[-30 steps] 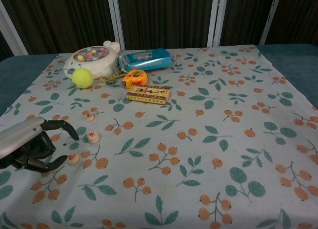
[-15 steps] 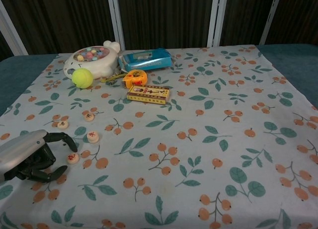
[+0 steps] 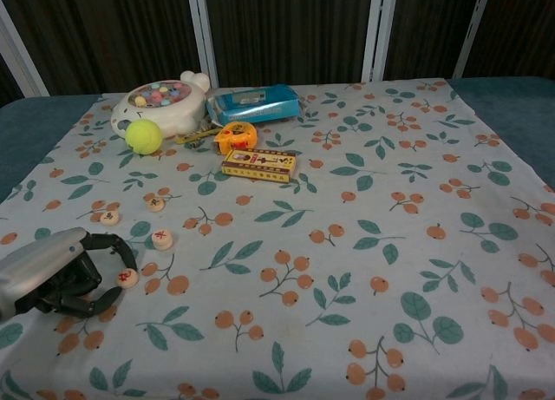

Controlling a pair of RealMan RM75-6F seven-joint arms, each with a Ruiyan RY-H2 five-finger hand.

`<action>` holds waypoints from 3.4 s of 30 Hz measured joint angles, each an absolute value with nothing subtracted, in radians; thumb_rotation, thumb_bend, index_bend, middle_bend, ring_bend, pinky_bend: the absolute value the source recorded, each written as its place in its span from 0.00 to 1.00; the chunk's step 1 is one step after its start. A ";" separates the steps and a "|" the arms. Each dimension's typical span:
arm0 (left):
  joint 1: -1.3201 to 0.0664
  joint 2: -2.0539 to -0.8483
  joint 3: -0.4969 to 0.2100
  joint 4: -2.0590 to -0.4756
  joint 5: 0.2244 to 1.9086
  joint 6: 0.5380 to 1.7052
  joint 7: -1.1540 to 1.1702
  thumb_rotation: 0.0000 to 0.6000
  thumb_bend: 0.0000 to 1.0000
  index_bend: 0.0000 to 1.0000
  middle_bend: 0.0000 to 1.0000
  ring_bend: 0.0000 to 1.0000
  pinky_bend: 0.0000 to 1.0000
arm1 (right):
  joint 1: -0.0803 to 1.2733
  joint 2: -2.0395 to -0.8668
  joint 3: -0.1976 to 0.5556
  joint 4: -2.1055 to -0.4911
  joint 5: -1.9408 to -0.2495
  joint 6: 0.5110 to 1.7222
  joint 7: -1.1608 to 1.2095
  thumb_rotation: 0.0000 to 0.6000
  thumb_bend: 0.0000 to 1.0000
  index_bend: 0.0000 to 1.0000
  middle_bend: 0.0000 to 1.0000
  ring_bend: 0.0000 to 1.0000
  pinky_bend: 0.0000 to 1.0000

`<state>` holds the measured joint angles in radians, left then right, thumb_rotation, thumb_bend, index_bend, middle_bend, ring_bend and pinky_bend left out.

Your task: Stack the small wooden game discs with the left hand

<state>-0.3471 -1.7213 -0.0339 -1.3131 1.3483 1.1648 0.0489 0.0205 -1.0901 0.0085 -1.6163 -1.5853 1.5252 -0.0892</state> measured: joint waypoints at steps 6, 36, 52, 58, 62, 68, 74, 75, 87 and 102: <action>-0.347 -1.725 -0.033 -1.317 1.355 1.167 0.051 1.00 0.41 0.42 1.00 1.00 1.00 | 0.021 -1.092 0.009 -1.614 -1.585 1.525 -0.088 1.00 0.19 0.00 0.00 0.00 0.00; -0.362 -1.705 -0.096 -1.344 1.355 1.182 0.041 1.00 0.41 0.52 1.00 1.00 1.00 | 0.017 -1.088 0.009 -1.616 -1.587 1.529 -0.082 1.00 0.19 0.00 0.00 0.00 0.00; -0.457 -1.732 -0.204 -1.375 1.239 1.122 0.117 1.00 0.41 0.49 1.00 1.00 1.00 | 0.021 -1.090 0.010 -1.616 -1.582 1.520 -0.092 1.00 0.19 0.00 0.00 0.00 0.00; -0.465 -1.747 -0.191 -1.366 1.233 1.119 0.134 1.00 0.41 0.48 1.00 1.00 1.00 | 0.022 -1.089 0.011 -1.615 -1.581 1.519 -0.090 1.00 0.20 0.00 0.00 0.00 0.00; -0.469 -1.751 -0.184 -1.362 1.228 1.115 0.142 1.00 0.41 0.47 1.00 1.00 1.00 | 0.022 -1.089 0.011 -1.615 -1.580 1.520 -0.089 1.00 0.20 0.00 0.00 0.00 0.00; -0.474 -1.757 -0.179 -1.351 1.222 1.110 0.144 1.00 0.41 0.47 1.00 1.00 1.00 | 0.020 -1.088 0.011 -1.616 -1.581 1.523 -0.084 1.00 0.20 0.00 0.00 0.00 0.00; -0.476 -1.759 -0.174 -1.344 1.217 1.108 0.147 1.00 0.41 0.45 1.00 1.00 1.00 | 0.020 -1.087 0.011 -1.617 -1.581 1.523 -0.082 1.00 0.20 0.00 0.00 0.00 0.00; -0.476 -1.759 -0.174 -1.343 1.217 1.108 0.147 1.00 0.41 0.45 1.00 1.00 1.00 | 0.020 -1.087 0.011 -1.617 -1.581 1.523 -0.081 1.00 0.20 0.00 0.00 0.00 0.00; -0.479 -1.756 -0.171 -1.341 1.212 1.105 0.142 1.00 0.41 0.38 1.00 1.00 1.00 | 0.018 -1.086 0.012 -1.619 -1.579 1.525 -0.081 1.00 0.20 0.00 0.00 0.00 0.00; -0.483 -1.670 -0.255 -1.350 1.170 1.130 0.090 1.00 0.41 0.38 1.00 1.00 1.00 | 0.015 -1.085 0.013 -1.615 -1.581 1.534 -0.074 1.00 0.20 0.00 0.00 0.00 0.00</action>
